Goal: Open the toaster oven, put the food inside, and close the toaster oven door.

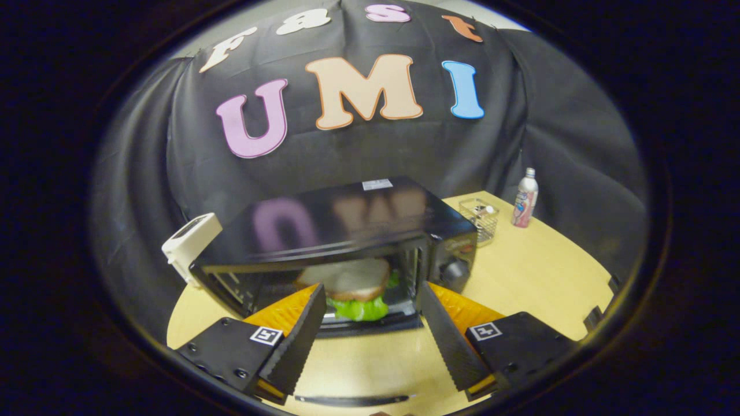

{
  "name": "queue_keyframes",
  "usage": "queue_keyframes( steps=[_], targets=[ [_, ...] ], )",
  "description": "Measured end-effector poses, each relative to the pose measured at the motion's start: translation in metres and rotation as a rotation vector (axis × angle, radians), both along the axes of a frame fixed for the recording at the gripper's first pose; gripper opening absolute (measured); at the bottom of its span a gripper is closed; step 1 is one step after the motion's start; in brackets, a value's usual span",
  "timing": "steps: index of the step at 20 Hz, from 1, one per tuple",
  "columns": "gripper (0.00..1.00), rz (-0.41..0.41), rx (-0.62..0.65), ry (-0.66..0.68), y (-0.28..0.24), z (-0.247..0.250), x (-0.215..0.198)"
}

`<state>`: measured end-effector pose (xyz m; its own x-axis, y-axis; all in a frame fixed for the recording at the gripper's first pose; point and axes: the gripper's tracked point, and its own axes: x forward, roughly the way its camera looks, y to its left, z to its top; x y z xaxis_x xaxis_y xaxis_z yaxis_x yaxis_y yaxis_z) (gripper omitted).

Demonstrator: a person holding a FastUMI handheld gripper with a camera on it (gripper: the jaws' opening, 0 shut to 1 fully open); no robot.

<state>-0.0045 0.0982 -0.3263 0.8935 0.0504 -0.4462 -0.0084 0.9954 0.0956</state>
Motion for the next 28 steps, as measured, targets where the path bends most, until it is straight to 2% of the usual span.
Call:
queue_keyframes(
  steps=[2, 6, 11, 13, 15, 19, 24, 28],
  targets=[
    [1.0, 0.015, -0.006, 0.07, -0.004, -0.015, -0.037],
    [1.0, 0.111, -0.038, 0.215, 0.003, -0.06, -0.1],
    [1.0, 0.131, -0.166, 0.377, -0.011, -0.121, -0.135],
    [1.0, 0.133, -0.184, 0.405, -0.013, -0.134, -0.132],
    [1.0, 0.136, -0.147, 0.427, -0.01, -0.141, -0.129],
    [0.98, 0.126, -0.114, 0.434, -0.008, -0.132, -0.126],
    [0.98, 0.12, -0.13, 0.347, -0.006, -0.086, -0.115],
    [0.98, 0.098, -0.043, 0.249, 0.0, -0.041, -0.09]
  ],
)
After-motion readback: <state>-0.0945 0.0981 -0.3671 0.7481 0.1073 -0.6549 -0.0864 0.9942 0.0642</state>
